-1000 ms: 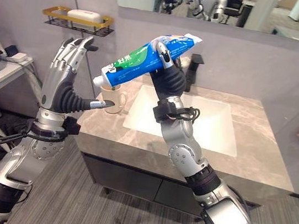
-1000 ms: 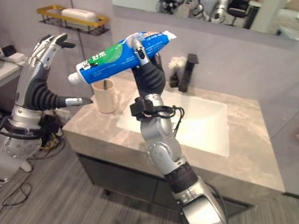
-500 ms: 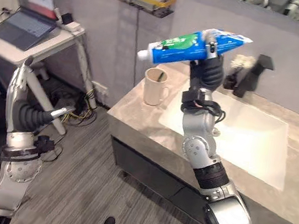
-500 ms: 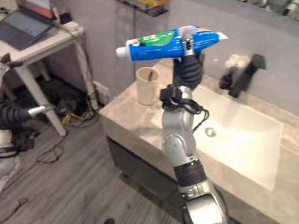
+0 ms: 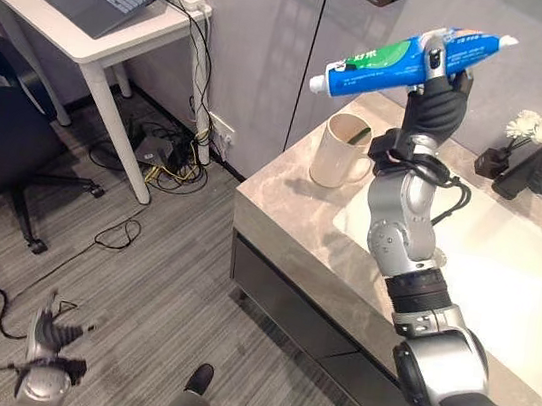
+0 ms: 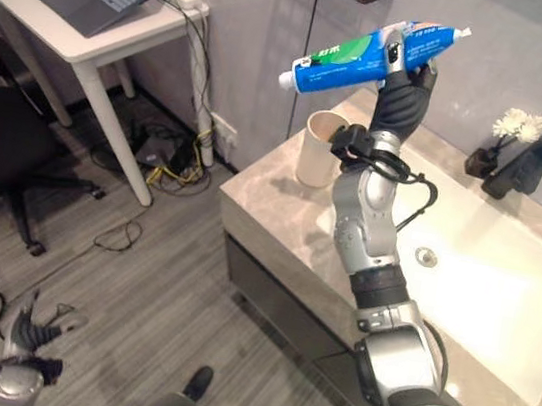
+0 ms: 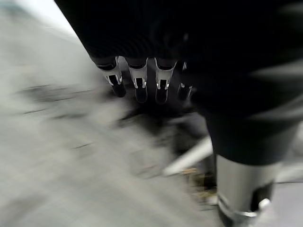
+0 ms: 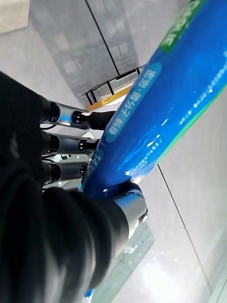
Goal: Put brush and paste in cup on sink, flatten towel.
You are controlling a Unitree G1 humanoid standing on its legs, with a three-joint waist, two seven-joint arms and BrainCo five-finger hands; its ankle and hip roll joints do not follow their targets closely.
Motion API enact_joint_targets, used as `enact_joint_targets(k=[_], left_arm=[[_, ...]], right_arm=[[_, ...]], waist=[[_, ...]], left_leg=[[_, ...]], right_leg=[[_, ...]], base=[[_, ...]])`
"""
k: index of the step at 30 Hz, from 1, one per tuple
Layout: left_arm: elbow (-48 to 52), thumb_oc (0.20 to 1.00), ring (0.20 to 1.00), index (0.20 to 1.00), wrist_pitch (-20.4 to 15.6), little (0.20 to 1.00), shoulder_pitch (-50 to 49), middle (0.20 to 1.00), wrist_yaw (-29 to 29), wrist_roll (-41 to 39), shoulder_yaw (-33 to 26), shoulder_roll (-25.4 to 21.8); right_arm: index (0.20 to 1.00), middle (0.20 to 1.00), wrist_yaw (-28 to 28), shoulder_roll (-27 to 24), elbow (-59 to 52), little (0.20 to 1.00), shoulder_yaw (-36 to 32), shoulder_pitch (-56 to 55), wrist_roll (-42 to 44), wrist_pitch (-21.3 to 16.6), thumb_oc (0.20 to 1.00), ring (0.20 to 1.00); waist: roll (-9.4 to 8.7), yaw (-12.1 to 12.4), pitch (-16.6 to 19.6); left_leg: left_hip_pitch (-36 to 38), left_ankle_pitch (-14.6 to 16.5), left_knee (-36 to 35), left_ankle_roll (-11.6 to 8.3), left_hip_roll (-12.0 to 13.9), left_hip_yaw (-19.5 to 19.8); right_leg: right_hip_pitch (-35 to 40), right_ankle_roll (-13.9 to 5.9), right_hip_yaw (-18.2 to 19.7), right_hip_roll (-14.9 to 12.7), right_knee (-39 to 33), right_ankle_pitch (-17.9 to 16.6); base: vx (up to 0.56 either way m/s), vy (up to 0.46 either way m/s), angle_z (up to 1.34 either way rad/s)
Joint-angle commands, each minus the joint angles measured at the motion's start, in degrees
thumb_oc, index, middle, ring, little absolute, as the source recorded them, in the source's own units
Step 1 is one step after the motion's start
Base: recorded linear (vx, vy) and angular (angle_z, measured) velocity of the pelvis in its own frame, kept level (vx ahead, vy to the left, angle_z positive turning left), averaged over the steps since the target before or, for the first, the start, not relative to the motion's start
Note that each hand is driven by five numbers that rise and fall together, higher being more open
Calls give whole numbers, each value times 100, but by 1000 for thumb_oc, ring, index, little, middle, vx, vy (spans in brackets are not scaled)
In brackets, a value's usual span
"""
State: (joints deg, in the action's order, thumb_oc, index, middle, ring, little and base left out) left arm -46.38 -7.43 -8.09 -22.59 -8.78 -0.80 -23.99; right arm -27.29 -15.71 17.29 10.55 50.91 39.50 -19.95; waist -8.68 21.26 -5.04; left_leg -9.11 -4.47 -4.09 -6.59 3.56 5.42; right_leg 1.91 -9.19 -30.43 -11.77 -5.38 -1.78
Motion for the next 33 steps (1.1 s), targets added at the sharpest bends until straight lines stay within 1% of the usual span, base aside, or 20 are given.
enact_joint_targets(k=[1, 3, 7, 14, 18, 19, 22, 24, 25, 26, 33], left_arm=[[-30, 1000, 1000, 1000, -149, 1000, 83, 1000, 47, -28, 365, -355], [-407, 1000, 1000, 1000, -83, 1000, 129, 1000, 78, 89, 466, -277], [-1030, 1000, 1000, 1000, -33, 1000, 227, 1000, 132, 79, 572, -106], [-1379, 1000, 1000, 1000, 7, 1000, 279, 1000, 144, 133, 647, -3], [-1726, 1000, 1000, 1000, 57, 1000, 309, 1000, 178, 136, 674, 89], [-2016, 1000, 1000, 1000, 107, 1000, 326, 1000, 196, 184, 670, 138], [-2106, 1000, 1000, 1000, 122, 1000, 323, 1000, 215, 158, 649, 162], [-2268, 1000, 1000, 1000, 117, 1000, 327, 1000, 238, -118, 516, 242], [-2326, 1000, 1000, 1000, 94, 1000, 342, 1000, 235, -408, 391, 285], [-2285, 1000, 1000, 1000, 77, 1000, 354, 1000, 219, -471, 395, 302], [-2256, 1000, 1000, 1000, 68, 1000, 424, 1000, 331, -387, 589, 343]], right_arm=[[200, 200, 77, -338, 81, 200, 260, 683, -304, -220, 200, 200], [200, 200, 119, -479, 163, 200, 373, 799, -401, -162, 200, 200], [200, 200, 142, -606, 303, 200, 524, 883, -489, -123, 200, 200], [200, 200, 165, -887, 409, 200, 750, 1022, -747, -6, 200, 200], [200, 200, 170, -979, 473, 200, 837, 1086, -875, 31, 200, 200], [200, 200, 158, -995, 592, 200, 895, 1191, -981, 66, 200, 200], [200, 200, 153, -1003, 660, 200, 924, 1231, -1017, 80, 200, 200], [200, 200, 47, -990, 840, 200, 911, 1320, -1147, 132, 200, 200], [200, 200, 1, -1000, 884, 200, 918, 1333, -1222, 154, 200, 200], [200, 200, -36, -1029, 903, 200, 934, 1339, -1309, 191, 200, 200], [200, 200, -39, -1218, 1127, 200, 1029, 1474, -1615, 346, 200, 200]], waist=[[-51, 97, 308], [-96, 74, 292], [-163, 42, 266], [-231, 13, 234], [-252, -29, 238], [-264, -53, 249], [-267, -62, 254], [-260, -80, 274], [-265, -87, 282], [-265, -102, 286], [-242, -171, 298]], left_leg=[[-151, -52, -91, 143, 59, 177], [-148, -51, -91, 148, 67, 175], [-145, -39, -91, 160, 82, 150], [-144, -33, -91, 161, 104, 146], [-149, -30, -91, 163, 112, 135], [-130, -21, -91, 167, 126, 106], [-123, -18, -91, 166, 130, 92], [-119, -22, -91, 165, 141, 81], [-124, -24, -91, 163, 137, 83], [-123, -21, -91, 166, 133, 89], [-125, -20, -91, 175, 114, 98]], right_leg=[[275, -347, 20, -478, 38, -497], [251, -349, 34, -469, 38, -500], [228, -352, 59, -454, 38, -508], [196, -354, 83, -440, 38, -527], [181, -351, 102, -431, 38, -522], [164, -353, 142, -429, 38, -533], [155, -354, 155, -426, 38, -539], [136, -345, 172, -422, 38, -540], [134, -345, 168, -422, 38, -544], [136, -349, 169, -422, 38, -552], [145, -360, 162, -427, 38, -577]], base=[[0, 0, 0], [0, 0, 0], [0, 0, 0], [0, 0, 0], [0, 0, 0], [0, 0, 0], [0, 4, -4], [1, 10, -9], [3, 4, -14], [0, 3, -11], [-1, 1, -1]])
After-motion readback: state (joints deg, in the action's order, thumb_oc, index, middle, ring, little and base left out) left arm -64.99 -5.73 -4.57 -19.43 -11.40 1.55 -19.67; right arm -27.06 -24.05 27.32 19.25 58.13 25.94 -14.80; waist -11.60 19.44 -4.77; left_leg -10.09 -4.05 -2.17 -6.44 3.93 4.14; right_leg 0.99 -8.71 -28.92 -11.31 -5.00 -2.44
